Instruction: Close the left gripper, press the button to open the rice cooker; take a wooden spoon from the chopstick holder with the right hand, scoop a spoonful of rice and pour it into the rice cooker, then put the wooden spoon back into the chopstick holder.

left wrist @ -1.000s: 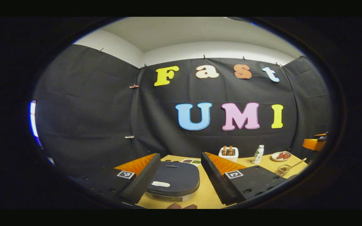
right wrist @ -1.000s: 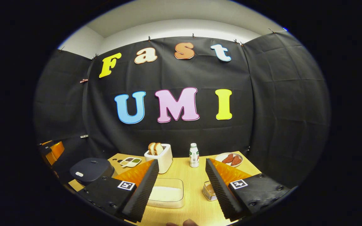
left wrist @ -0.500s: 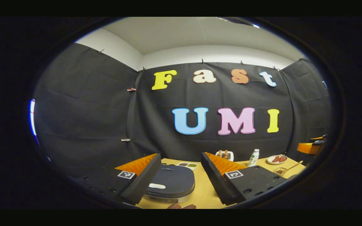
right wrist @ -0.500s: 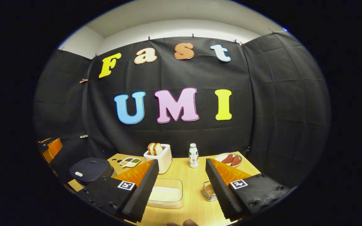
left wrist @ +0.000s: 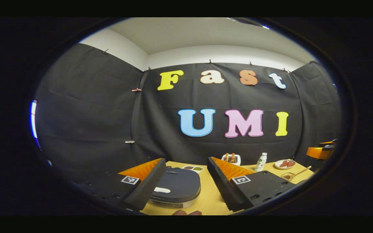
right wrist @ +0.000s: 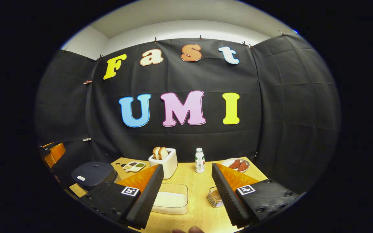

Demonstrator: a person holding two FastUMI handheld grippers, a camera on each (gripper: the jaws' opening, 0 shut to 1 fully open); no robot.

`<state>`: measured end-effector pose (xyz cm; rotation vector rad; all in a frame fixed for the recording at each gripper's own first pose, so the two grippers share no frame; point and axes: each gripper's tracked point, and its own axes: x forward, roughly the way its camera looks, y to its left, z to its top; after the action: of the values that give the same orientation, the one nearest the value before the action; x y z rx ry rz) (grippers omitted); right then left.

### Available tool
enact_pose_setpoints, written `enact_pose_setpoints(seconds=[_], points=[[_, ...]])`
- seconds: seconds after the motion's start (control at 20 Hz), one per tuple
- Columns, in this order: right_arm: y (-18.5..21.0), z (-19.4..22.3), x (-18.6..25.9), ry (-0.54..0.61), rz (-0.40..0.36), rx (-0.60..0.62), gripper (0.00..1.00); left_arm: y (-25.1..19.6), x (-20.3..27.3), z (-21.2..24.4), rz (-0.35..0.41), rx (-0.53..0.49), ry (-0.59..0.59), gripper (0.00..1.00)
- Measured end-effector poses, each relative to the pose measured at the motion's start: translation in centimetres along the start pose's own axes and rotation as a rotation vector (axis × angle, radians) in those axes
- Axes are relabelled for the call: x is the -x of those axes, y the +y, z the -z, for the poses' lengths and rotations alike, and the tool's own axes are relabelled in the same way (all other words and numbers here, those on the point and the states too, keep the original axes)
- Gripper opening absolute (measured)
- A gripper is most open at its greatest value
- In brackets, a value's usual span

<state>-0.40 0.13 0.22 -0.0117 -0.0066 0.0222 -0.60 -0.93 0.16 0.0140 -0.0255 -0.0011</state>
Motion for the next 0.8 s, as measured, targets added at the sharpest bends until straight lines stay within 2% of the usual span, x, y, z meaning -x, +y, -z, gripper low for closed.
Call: enact_pose_setpoints(seconds=[0.3,0.4,0.45,0.6,0.75,0.8], points=[[0.1,0.1,0.0,0.002,0.0,0.005,0.93,0.4,-0.1,0.5,-0.007,0.006,0.014,0.87],[0.2,0.1,0.0,0.003,-0.001,0.006,0.93,0.9,-0.4,0.9,-0.014,0.001,0.024,0.82],[0.3,0.1,0.0,0.002,-0.001,0.007,0.93,1.2,-0.6,1.0,-0.021,0.001,0.03,0.72],[0.5,0.1,-0.2,0.001,-0.005,0.011,0.93,2.0,-1.2,2.1,-0.036,0.005,0.064,0.58],[0.9,0.1,-0.2,0.0,-0.013,0.014,0.93,3.1,-2.1,3.6,-0.051,0.01,0.115,0.36],[1.0,0.1,-0.2,0.0,-0.016,0.015,0.93,3.4,-2.4,4.1,-0.056,0.006,0.135,0.33]])
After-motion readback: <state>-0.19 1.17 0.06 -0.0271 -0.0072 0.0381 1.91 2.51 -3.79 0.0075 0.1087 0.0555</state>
